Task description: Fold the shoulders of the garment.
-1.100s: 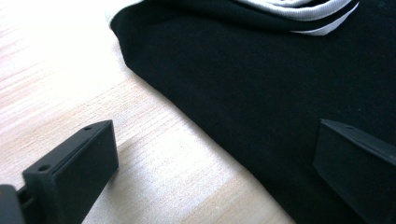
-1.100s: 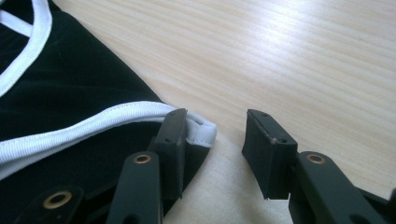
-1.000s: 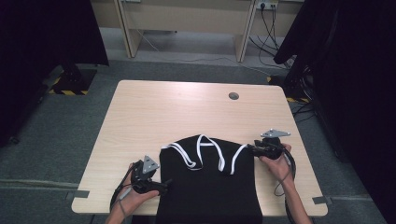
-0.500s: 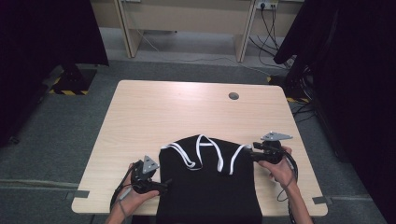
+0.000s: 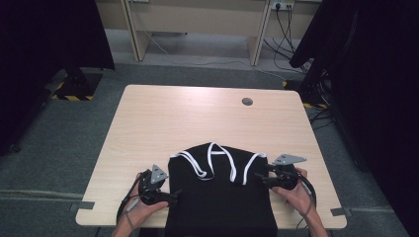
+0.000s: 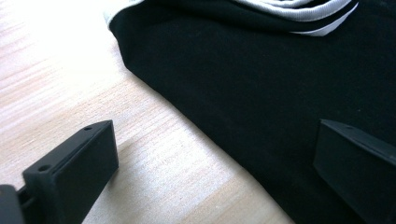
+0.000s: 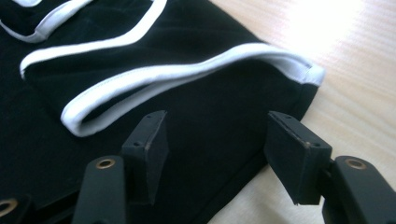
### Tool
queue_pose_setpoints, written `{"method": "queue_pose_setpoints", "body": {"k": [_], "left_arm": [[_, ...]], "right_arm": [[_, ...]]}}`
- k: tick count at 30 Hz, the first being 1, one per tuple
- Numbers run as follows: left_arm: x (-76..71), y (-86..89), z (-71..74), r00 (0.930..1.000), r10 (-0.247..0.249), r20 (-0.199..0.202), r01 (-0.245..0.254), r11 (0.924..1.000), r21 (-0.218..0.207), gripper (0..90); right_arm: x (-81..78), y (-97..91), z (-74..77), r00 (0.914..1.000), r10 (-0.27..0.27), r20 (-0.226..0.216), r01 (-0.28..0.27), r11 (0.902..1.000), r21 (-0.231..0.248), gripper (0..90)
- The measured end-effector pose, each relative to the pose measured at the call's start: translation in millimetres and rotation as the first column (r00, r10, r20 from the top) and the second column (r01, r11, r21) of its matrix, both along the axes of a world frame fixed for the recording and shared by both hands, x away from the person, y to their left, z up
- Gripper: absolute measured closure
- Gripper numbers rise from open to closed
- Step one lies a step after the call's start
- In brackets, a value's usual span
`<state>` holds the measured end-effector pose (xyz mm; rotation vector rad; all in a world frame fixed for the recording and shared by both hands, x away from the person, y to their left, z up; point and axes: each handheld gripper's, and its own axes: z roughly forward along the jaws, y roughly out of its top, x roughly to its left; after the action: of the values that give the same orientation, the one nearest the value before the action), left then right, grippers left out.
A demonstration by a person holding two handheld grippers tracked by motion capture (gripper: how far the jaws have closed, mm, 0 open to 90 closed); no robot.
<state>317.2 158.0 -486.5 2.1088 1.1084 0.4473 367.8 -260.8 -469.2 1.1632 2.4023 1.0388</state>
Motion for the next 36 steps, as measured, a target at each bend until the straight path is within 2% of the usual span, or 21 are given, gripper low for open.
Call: {"method": "queue_pose_setpoints", "body": {"k": [9,15,24,36], "left_arm": [[-0.1,0.0,0.0,1.0000,0.001,0.000,-0.001,1.0000,0.000,0.0],[-0.1,0.0,0.0,1.0000,0.001,0.000,-0.001,1.0000,0.000,0.0],[4.7,-1.6,0.1,1.0000,0.010,-0.001,-0.010,1.0000,0.000,0.0],[25.3,-4.1,0.0,0.9998,0.018,0.001,-0.018,0.9998,-0.003,0.0]], "right_arm": [[-18.8,6.6,-3.4,0.9994,0.032,0.012,-0.032,0.9993,-0.021,37.2],[-24.1,7.9,-6.1,0.9984,0.038,0.041,-0.036,0.9986,-0.038,36.5],[-17.7,3.0,-6.8,0.9985,0.017,0.053,-0.015,0.9992,-0.038,37.7],[-0.7,-2.6,-8.2,0.9976,-0.017,0.067,0.019,0.9994,-0.028,37.6]]}}
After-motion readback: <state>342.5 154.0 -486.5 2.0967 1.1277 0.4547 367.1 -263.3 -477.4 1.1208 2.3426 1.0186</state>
